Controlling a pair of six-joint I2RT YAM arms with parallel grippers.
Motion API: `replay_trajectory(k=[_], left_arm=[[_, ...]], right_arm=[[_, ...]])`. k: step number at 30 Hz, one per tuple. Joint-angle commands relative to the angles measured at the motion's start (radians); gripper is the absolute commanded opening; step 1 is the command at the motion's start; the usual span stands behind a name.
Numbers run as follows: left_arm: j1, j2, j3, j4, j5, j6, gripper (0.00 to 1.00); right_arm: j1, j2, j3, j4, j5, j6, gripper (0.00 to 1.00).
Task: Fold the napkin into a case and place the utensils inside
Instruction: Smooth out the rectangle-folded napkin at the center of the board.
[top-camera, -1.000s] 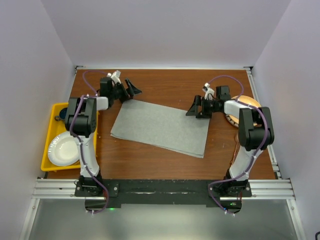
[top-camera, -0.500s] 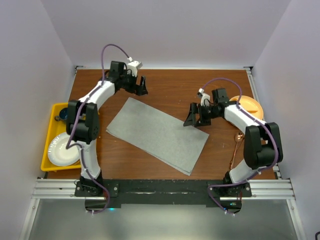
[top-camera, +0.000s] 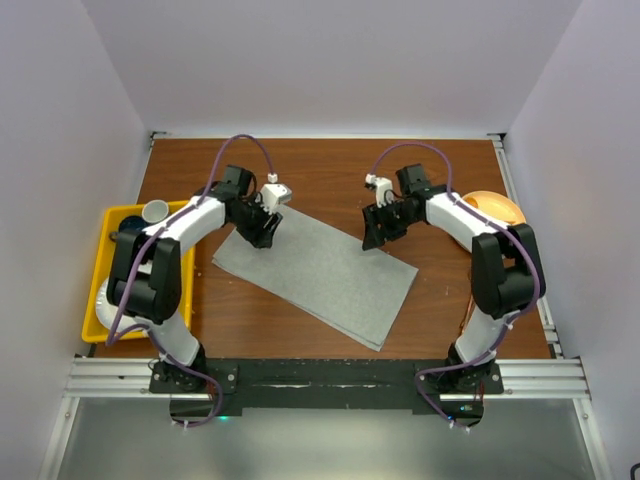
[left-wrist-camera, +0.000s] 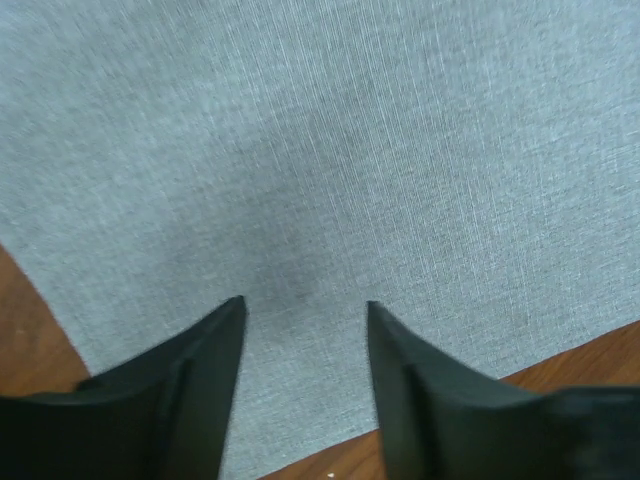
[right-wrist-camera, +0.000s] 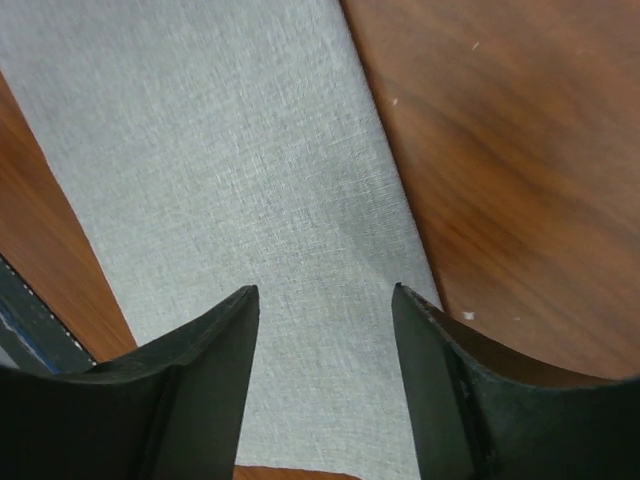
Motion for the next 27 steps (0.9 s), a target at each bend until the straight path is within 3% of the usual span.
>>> replay_trajectory(k=[1, 2, 4, 10, 15, 18, 27], left_arm=[[-0.020, 0.036, 0.001, 0.037, -0.059, 0.054, 0.40], [-0.026, 0.052, 0.009, 0.037, -0.063, 0.058, 0.35], [-0.029, 0.104, 0.041, 0.034, -0.065, 0.053, 0.23], [-0.036, 0.260, 0.152, 0.041, -0.125, 0.054, 0.09], [-0.035, 0.325, 0.211, 0.080, -0.157, 0.068, 0.08], [-0.035, 0.323, 0.258, 0.070, -0.054, 0.116, 0.16], [-0.035, 0.326, 0.291, 0.055, 0.006, 0.127, 0.20]], right_arm=[[0.030, -0.006, -0.044, -0.007, 0.082, -0.040, 0.49], [0.032, -0.007, -0.057, -0.007, 0.089, -0.040, 0.40], [0.032, -0.012, -0.095, -0.012, 0.102, -0.042, 0.32], [0.032, -0.021, -0.129, -0.032, 0.105, -0.025, 0.25], [0.029, -0.004, -0.048, -0.129, 0.065, -0.065, 0.31], [0.030, -0.013, 0.024, -0.217, 0.014, -0.127, 0.38], [-0.086, -0.004, 0.037, -0.412, 0.045, -0.378, 0.27]])
